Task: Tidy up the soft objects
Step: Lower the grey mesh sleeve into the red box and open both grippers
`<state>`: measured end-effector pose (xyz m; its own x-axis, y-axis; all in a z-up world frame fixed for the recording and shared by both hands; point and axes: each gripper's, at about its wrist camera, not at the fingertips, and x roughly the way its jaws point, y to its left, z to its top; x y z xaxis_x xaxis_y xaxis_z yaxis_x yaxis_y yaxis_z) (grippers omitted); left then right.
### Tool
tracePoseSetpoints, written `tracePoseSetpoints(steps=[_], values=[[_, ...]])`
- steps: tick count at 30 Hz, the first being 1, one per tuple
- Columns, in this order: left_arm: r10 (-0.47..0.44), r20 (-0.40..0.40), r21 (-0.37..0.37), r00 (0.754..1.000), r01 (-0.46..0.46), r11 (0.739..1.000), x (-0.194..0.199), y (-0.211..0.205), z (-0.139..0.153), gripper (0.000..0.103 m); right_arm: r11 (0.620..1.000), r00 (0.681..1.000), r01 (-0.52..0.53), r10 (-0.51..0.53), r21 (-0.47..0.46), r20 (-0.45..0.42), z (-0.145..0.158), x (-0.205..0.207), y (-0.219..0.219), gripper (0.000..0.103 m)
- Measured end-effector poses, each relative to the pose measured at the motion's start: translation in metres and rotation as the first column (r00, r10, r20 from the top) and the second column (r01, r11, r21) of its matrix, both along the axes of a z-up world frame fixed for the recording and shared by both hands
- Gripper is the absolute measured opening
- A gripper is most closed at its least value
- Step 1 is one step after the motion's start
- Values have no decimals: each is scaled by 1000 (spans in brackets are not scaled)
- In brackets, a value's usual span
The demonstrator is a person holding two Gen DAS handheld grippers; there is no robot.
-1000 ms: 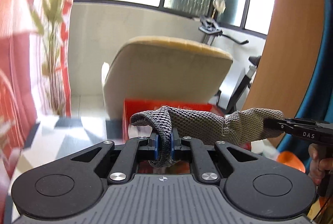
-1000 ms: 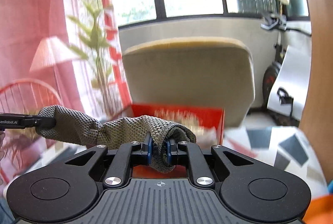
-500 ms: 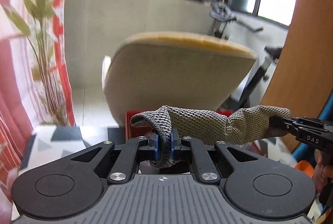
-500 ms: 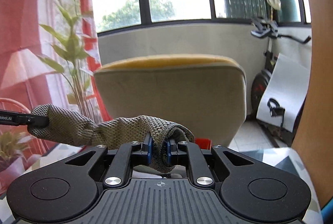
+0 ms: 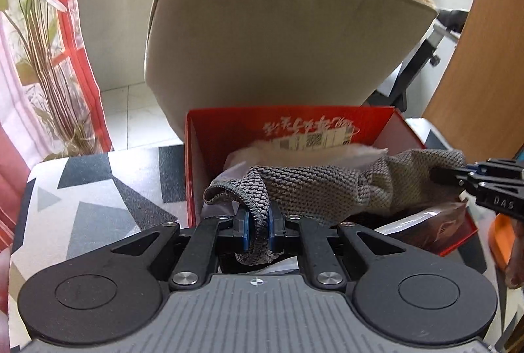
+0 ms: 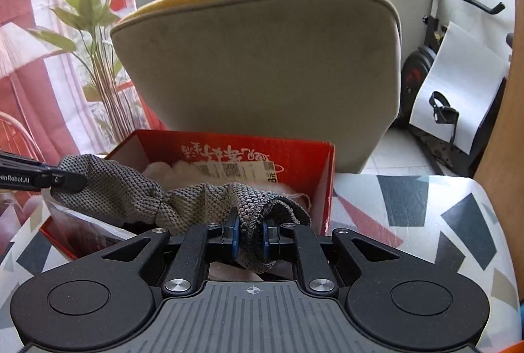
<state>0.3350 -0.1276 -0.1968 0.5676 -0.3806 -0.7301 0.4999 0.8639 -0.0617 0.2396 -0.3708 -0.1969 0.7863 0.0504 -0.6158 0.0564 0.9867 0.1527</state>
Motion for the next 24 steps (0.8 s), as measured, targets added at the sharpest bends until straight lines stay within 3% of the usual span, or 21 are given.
tracePoseSetpoints(steps=[9, 14, 22, 24], values=[[-7, -9, 52, 1000, 7, 999, 5, -11, -12, 12, 999, 998, 34, -33, 8, -55, -15, 9, -6, 12], [-22, 64, 96, 998, 15, 995, -4, -14, -10, 15, 999, 999, 37, -37, -28, -35, -11, 4, -2, 13], [-35, 186, 31, 982, 30, 999, -31, -5, 18, 90, 994, 998, 57, -56, -89, 23, 8, -14, 4, 26], [-31, 218, 19, 976, 28, 999, -41, -4, 26, 98, 993, 998, 57, -54, -98, 36, 15, -20, 6, 33]])
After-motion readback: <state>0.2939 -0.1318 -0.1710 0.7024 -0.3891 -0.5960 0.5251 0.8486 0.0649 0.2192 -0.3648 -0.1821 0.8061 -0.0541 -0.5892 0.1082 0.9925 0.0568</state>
